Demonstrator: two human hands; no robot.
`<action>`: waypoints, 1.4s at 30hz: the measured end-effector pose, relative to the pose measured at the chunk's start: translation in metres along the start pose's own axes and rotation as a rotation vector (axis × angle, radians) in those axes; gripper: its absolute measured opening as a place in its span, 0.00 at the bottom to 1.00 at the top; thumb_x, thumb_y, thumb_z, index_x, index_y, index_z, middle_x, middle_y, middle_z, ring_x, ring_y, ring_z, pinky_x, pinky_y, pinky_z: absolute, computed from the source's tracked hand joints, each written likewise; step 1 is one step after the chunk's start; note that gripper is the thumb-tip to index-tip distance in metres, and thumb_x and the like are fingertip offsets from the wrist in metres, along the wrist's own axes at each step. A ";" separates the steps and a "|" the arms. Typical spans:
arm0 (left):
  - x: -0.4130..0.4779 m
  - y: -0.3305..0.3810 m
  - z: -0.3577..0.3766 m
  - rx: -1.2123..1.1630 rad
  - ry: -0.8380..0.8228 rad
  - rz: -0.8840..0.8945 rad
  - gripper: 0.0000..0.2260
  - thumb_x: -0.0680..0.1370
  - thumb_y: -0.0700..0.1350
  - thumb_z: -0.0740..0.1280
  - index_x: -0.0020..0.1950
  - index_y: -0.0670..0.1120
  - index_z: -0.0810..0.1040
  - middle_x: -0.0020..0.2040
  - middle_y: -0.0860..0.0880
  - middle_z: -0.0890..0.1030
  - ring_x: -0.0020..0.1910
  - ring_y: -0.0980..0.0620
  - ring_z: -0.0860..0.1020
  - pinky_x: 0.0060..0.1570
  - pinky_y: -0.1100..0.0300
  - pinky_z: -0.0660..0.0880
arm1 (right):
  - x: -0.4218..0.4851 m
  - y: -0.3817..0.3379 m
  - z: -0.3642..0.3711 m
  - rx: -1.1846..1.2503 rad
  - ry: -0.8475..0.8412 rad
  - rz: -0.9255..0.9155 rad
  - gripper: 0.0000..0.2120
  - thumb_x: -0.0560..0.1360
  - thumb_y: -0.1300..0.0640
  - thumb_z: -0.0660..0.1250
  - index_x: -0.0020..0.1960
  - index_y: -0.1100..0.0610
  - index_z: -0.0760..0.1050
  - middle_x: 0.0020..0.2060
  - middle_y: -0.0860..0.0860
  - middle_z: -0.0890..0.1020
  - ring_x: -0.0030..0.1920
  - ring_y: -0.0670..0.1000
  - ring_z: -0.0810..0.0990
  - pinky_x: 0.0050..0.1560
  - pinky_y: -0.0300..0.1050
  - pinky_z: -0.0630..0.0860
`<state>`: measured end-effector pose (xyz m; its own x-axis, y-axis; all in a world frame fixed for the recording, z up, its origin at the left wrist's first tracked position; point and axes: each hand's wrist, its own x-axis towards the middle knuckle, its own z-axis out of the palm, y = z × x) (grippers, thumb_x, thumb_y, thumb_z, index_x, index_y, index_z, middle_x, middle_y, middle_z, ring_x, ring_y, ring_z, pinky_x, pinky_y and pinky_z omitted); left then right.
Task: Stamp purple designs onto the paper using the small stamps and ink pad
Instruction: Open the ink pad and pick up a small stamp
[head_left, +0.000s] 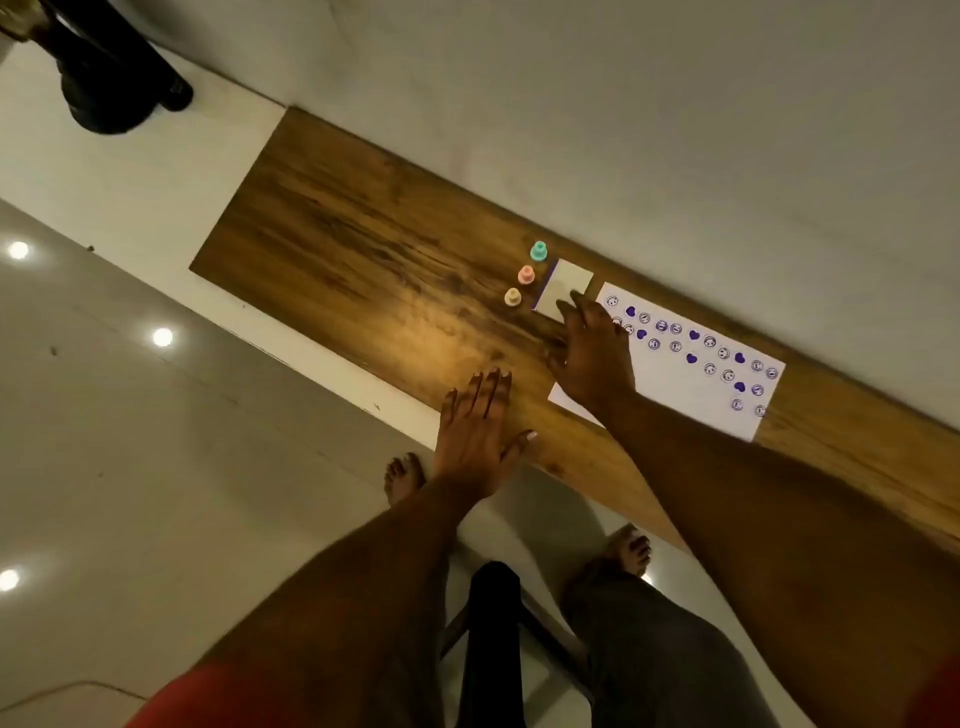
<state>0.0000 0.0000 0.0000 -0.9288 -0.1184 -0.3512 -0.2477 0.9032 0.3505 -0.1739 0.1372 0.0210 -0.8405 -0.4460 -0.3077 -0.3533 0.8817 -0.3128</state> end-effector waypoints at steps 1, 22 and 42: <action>0.004 -0.004 0.007 -0.004 0.034 0.009 0.39 0.82 0.71 0.49 0.85 0.49 0.49 0.85 0.47 0.55 0.83 0.46 0.53 0.79 0.44 0.47 | 0.007 0.003 0.006 -0.016 0.022 -0.020 0.33 0.77 0.45 0.69 0.78 0.55 0.64 0.79 0.55 0.63 0.78 0.58 0.62 0.73 0.63 0.66; 0.043 -0.041 0.048 -0.038 0.467 0.066 0.42 0.80 0.71 0.60 0.84 0.45 0.55 0.81 0.42 0.64 0.77 0.43 0.65 0.74 0.45 0.63 | -0.025 0.003 0.070 -0.175 0.195 -0.301 0.20 0.84 0.48 0.56 0.74 0.48 0.72 0.71 0.53 0.74 0.72 0.56 0.69 0.71 0.56 0.64; 0.022 -0.081 0.020 -0.017 0.192 0.111 0.33 0.78 0.60 0.71 0.79 0.49 0.65 0.83 0.43 0.59 0.83 0.41 0.51 0.79 0.40 0.56 | -0.060 -0.024 0.068 -0.184 -0.010 -0.370 0.33 0.76 0.43 0.72 0.77 0.50 0.66 0.74 0.52 0.71 0.69 0.57 0.73 0.68 0.53 0.74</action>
<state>0.0058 -0.0673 -0.0538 -0.9857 -0.0968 -0.1383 -0.1443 0.9081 0.3931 -0.0870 0.1319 -0.0137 -0.6391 -0.7388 -0.2139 -0.6992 0.6739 -0.2388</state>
